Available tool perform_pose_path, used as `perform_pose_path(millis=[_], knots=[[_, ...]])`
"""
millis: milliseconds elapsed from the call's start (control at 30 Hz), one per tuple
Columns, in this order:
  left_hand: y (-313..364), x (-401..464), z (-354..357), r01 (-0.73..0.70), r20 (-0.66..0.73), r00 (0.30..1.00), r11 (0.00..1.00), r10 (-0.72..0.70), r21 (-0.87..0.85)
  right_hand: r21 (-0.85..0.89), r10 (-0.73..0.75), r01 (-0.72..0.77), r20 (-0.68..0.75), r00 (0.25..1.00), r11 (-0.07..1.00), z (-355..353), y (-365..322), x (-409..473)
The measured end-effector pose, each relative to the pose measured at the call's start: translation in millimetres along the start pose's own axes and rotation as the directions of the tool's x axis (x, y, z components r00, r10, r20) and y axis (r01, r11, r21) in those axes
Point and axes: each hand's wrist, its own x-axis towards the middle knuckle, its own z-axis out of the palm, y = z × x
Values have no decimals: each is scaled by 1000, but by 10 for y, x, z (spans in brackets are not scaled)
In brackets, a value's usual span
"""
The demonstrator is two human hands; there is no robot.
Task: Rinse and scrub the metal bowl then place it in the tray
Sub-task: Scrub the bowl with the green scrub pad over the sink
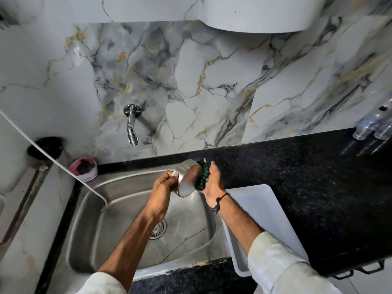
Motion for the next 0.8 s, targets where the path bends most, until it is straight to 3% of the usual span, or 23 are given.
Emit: perform_pose_path(millis=[167, 300, 400, 467, 533, 600, 667, 800], knots=[[-109, 18, 88, 116, -63, 990, 988, -122, -97, -114, -77, 70, -57, 995, 991, -18, 132, -56], [-153, -20, 52, 137, -54, 987, 972, -150, -191, 20, 176, -176, -26, 984, 984, -23, 188, -141], [-202, -35, 64, 121, -16, 992, 984, -124, -128, 38, 234, -234, 5, 972, 971, -47, 175, -124], [-213, -34, 74, 121, -2, 993, 989, -121, -85, -26, 150, -150, 10, 989, 988, -57, 150, -81], [-204, -27, 87, 155, 22, 988, 987, -154, -33, -207, -32, 31, -1, 999, 978, -45, 140, -41], [-192, -37, 113, 230, 26, 973, 973, -229, -22, -402, -202, 220, 88, 975, 889, 1, 141, -74], [-169, -42, 119, 352, 50, 936, 924, -348, -148, -546, -359, 419, 220, 907, 725, 20, 134, -145], [-66, 35, 53, 523, 264, 849, 665, -457, -532, -642, -496, 705, 525, 692, 303, -54, 140, -258]])
